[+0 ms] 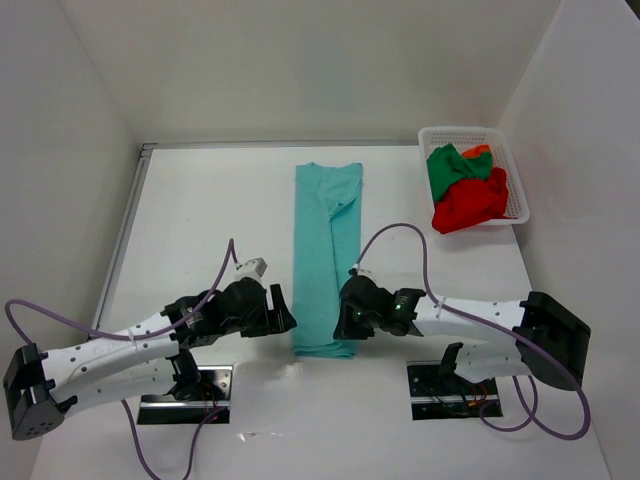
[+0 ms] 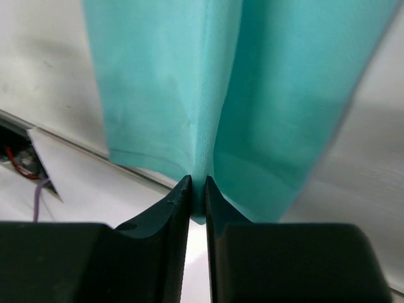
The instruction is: Fold and stack the t-shirts
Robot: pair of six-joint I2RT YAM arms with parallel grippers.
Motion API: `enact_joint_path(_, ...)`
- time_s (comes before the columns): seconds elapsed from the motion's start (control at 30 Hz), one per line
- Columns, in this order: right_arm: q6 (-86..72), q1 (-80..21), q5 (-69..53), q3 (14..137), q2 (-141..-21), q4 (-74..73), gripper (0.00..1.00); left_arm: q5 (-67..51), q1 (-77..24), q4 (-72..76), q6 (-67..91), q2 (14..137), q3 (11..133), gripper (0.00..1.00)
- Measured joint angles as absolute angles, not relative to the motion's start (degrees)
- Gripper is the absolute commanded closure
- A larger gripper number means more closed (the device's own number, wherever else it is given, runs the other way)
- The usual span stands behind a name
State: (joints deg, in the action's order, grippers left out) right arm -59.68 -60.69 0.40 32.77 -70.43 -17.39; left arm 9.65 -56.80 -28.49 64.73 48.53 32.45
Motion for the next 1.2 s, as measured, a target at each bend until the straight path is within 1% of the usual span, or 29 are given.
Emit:
enact_joint_path(0.03,-59.8,-60.7,0.2,32.4,-70.7,-17.4,0.79,9.6,-56.8,-28.4,64.7,48.5,32.4,0.2)
enact_joint_path(0.1,-60.1,-60.7,-0.3,32.2,-71.7,-17.5,0.75,9.6,-56.8,-28.3,64.7,48.5,32.4,0.2)
enact_joint_path(0.2,-60.2,-60.7,-0.7,32.1,-72.8,-17.5,0.73,9.6,-56.8,-28.3,64.7,48.5,32.4,0.2)
enact_joint_path(0.27,-60.2,-60.7,-0.7,32.1,-73.1,-17.6,0.73,9.6,-56.8,-28.3,64.7,48.5,32.4,0.2)
enact_joint_path(0.37,-60.2,-60.7,-0.8,32.0,-73.1,-17.5,0.68,9.6,-56.8,-28.3,64.7,48.6,32.4,0.18)
enact_joint_path(0.43,-60.3,-60.7,-0.9,31.5,-73.1,-17.5,0.58,9.6,-56.8,-28.3,64.7,48.9,32.4,0.18)
enact_joint_path(0.47,-60.4,-60.7,-0.9,31.2,-73.1,-17.7,0.51,9.6,-56.8,-28.3,64.7,49.2,32.4,0.18)
enact_joint_path(0.5,-60.4,-60.7,-0.9,31.0,-73.1,-17.8,0.44,9.6,-56.8,-28.2,64.6,49.7,32.5,0.16)
enact_joint_path(0.53,-60.4,-60.7,-0.9,30.9,-73.0,-18.3,0.34,9.6,-56.8,-28.2,64.6,50.4,32.5,0.15)
enact_joint_path(0.57,-60.7,-60.7,-1.0,30.9,-72.6,-18.6,0.3,9.6,-56.8,-28.2,64.4,51.1,32.5,0.15)
enact_joint_path(0.63,-60.6,-60.6,-0.5,30.9,-70.5,-19.7,0.25,9.6,-56.8,-28.1,64.4,52.6,32.5,0.1)
enact_joint_path(0.77,-60.8,-60.6,1.8,31.4,-63.8,-24.4,0.21,9.5,-56.8,-27.8,63.4,55.9,32.9,0.05)
enact_joint_path(0.9,-61.7,-60.6,3.8,32.0,-57.9,-26.4,0.19,9.1,-56.8,-27.0,62.7,58.1,33.8,0.05)
enact_joint_path(1.2,-63.7,-60.6,4.3,30.0,-59.1,-28.1,0.19,6.7,-56.3,-24.6,59.6,65.7,36.1,0.05)
